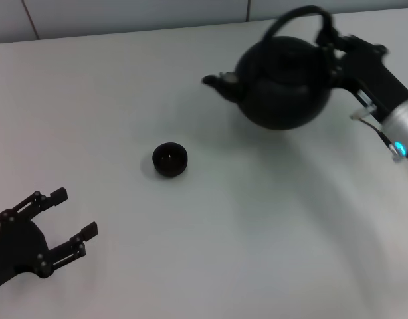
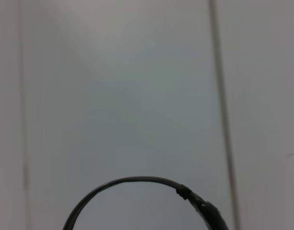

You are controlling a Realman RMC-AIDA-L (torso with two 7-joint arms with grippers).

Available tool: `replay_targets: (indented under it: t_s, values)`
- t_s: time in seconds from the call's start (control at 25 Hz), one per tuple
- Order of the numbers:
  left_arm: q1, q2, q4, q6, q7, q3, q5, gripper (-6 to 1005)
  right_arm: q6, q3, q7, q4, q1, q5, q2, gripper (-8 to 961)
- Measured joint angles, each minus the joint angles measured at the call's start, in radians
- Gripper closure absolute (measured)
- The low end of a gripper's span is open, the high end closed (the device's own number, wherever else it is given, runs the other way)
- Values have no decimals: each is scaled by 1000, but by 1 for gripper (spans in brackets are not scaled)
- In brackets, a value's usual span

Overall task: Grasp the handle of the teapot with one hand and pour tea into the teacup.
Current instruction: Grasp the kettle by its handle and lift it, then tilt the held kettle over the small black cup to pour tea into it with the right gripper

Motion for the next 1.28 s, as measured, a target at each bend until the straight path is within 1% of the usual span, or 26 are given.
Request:
replay_targets:
  t_s: [0.08,0.12,0.16,0.2,0.28,0.32,0.44,0.64,0.84,0.92,0.96,1.12,1.28]
  values:
    - [-3,-1,0,0,0,0,0,197,44,-42,82,-60,39,-42,0,855]
    - [-5,-2,0,1,0,0,0,197,77,-99,158,-111,76,-70,-2,855]
    - [-5,-2,0,1,0,0,0,197,77,-99,158,-111,76,-70,-2,854]
    - [-6,-2,0,1,0,0,0,197,89,-125,189,-131,90,-76,-3,854]
    - [-7,-2,0,1,0,0,0,197,105,-192,260,-169,115,-77,-4,853]
    - [-7,-2,0,1,0,0,0,197,108,-248,308,-190,128,-78,-4,853]
    - [-8,-2,0,1,0,0,0,198,111,-281,323,-197,135,-78,-3,852]
    - [-10,-2,-1,1,0,0,0,198,116,-306,324,-203,139,-78,-2,850]
    - [-15,-2,-2,1,0,0,0,197,113,-347,319,-253,130,-78,0,848]
    - [-15,-2,-1,1,0,0,0,197,110,-388,272,-274,129,-76,0,847]
    - [-15,-2,-2,1,0,0,0,197,110,-388,272,-274,129,-76,0,847]
    - [-15,-2,-1,1,-1,0,0,198,101,-409,153,-277,137,-74,0,846]
    - [-15,-2,-2,1,-1,0,0,198,88,-410,106,-289,140,-73,0,844]
